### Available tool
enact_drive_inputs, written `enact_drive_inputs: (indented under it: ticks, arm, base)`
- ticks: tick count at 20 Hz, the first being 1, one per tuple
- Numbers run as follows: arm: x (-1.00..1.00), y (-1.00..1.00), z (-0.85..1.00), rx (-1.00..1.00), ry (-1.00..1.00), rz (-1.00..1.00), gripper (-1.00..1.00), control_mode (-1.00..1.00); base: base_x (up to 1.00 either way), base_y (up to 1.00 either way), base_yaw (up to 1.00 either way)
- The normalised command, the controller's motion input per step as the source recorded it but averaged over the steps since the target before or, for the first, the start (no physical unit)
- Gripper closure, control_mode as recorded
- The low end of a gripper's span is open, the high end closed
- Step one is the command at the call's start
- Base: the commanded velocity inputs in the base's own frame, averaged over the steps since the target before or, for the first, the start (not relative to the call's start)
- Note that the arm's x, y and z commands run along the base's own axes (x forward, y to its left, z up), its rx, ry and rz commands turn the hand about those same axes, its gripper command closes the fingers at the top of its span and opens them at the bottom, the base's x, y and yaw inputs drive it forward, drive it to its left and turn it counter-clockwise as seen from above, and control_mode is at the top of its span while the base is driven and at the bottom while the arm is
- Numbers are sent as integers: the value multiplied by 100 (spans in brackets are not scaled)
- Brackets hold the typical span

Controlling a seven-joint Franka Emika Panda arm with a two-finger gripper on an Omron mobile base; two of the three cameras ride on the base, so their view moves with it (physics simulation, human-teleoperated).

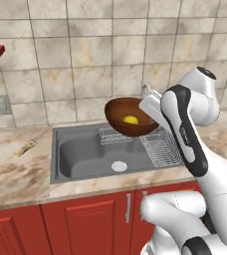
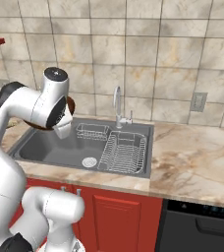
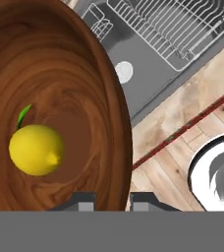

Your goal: Pick the lemon from the sink and place it in the bowl. Then pick the bowl and place it in the microwave. Then close the microwave door and press the start button.

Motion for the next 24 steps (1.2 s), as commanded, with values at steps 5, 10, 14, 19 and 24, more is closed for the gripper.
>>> enact_drive_inputs:
  ticks: [5,10,14,19,24]
  arm:
    - [0,0,0,0,0,0,100,100]
    - [0,0,0,0,0,0,100,100]
    - [0,0,0,0,0,0,100,100]
    - [0,0,0,0,0,0,100,100]
    - [0,0,0,0,0,0,100,100]
  base:
    - [-100,-65,-6]
    - [-87,-8,-4]
    - [-43,-3,-66]
    - [-8,0,-91]
    - [-4,0,-92]
